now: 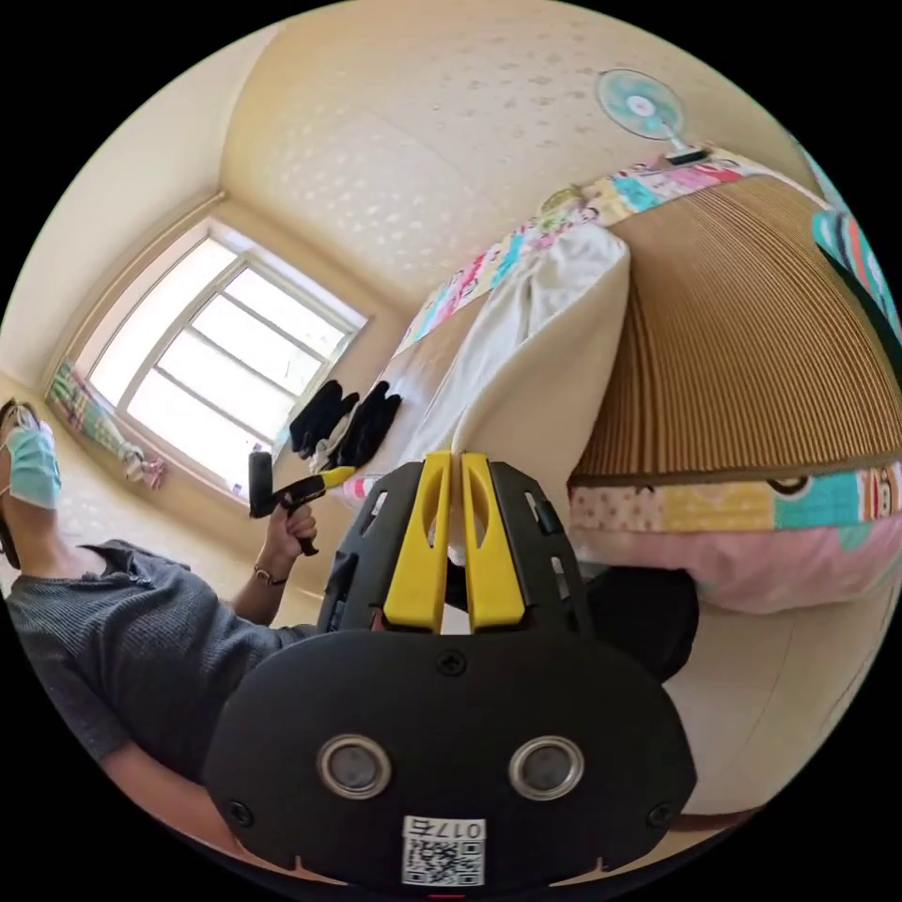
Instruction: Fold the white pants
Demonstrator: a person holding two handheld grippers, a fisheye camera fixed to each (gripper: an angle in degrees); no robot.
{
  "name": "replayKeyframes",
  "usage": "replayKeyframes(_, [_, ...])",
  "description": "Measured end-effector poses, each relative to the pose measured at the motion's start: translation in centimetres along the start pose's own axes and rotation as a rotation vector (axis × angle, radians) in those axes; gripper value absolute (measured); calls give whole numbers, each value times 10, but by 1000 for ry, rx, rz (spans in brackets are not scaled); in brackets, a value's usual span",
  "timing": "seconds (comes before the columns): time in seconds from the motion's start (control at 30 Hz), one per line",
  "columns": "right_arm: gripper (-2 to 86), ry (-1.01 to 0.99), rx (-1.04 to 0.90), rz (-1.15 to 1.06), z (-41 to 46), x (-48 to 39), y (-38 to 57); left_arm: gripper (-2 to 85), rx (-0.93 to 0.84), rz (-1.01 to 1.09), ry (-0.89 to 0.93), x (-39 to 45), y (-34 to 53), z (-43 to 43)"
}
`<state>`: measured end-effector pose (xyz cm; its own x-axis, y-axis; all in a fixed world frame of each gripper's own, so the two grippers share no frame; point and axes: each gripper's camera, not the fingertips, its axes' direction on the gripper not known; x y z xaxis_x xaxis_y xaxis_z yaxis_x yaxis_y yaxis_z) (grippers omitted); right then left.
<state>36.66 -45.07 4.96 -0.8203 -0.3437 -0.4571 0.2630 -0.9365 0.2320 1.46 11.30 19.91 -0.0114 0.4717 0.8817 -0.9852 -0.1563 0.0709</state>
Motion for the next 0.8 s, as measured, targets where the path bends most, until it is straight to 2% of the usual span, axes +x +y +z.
replayKeyframes(0.1, [24, -48, -94, -107, 41, -32, -12, 153, -12, 37, 194, 19, -39, 25])
replayKeyframes(0.27, [26, -68, -250, -217, 104, -68, -19, 191, -160, 31, 267, 31, -100, 84])
replayKeyframes(0.37, [31, -89, -330, -265, 124, -72, -20, 152, -325, -24, 222, 19, -115, 124])
replayKeyframes(0.4, [33, -84, -382, -286, 129, -68, -22, 106, -362, -17, 234, 14, -115, 134])
replayKeyframes(0.43, [36, -85, -414, -301, 132, -64, -23, 72, -359, -12, 245, 10, -112, 136])
replayKeyframes(0.57, [64, -132, -586, -263, 136, 0, -58, 43, -334, 3, 212, 7, -102, 128])
replayKeyframes(0.63, [84, -44, -561, -142, 131, 44, -94, 41, -303, -2, 187, 7, -94, 118])
replayKeyframes(0.7, [112, 52, -446, 4, 125, 106, -155, 40, -277, -3, 184, 8, -88, 112])
replayKeyframes(0.8, [128, 95, -274, 139, 133, 169, -241, 40, -249, -19, 168, 5, -80, 104])
